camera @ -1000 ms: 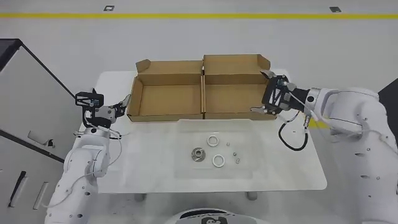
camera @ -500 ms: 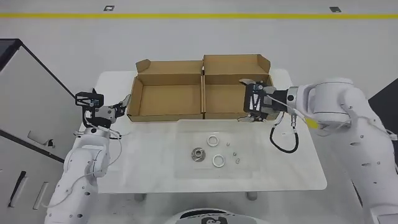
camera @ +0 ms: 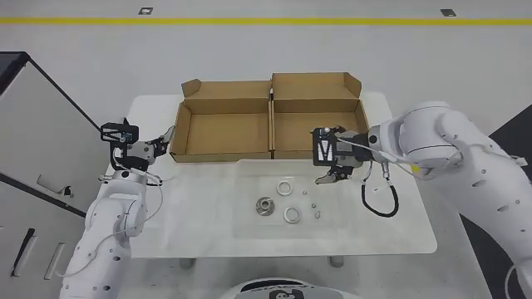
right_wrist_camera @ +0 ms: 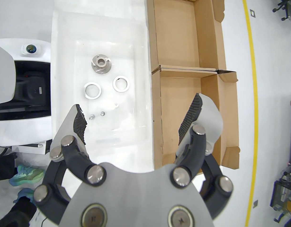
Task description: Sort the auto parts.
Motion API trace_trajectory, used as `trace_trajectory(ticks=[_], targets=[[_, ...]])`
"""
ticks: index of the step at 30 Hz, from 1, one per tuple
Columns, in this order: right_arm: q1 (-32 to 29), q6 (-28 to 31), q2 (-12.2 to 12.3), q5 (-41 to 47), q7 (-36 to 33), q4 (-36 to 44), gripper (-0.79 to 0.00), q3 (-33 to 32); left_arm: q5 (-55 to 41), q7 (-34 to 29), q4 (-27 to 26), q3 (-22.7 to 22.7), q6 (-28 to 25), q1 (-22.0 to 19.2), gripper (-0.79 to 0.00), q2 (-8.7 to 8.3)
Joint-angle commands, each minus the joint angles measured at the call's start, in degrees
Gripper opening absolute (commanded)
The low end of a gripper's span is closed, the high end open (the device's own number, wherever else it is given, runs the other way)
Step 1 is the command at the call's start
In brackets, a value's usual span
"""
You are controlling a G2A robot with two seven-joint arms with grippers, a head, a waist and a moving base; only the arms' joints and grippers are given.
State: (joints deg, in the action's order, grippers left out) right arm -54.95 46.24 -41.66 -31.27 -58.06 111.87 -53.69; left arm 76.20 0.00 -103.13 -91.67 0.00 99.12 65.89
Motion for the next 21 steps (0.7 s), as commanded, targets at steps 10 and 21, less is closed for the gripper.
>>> trace_trajectory(ticks=[10,21], targets=[[6.68,0.35,2.99,-0.03,0.36,-2.57,0.000,13.77,0.00,0.00,0.00,0.00,0.00,0.00,0.000,0.00],[11.66,1.25,1.46,-1.03,1.27,-6.43,0.000,22.36,0.00,0.00,0.00,0.00,0.00,0.00,0.000,0.00]])
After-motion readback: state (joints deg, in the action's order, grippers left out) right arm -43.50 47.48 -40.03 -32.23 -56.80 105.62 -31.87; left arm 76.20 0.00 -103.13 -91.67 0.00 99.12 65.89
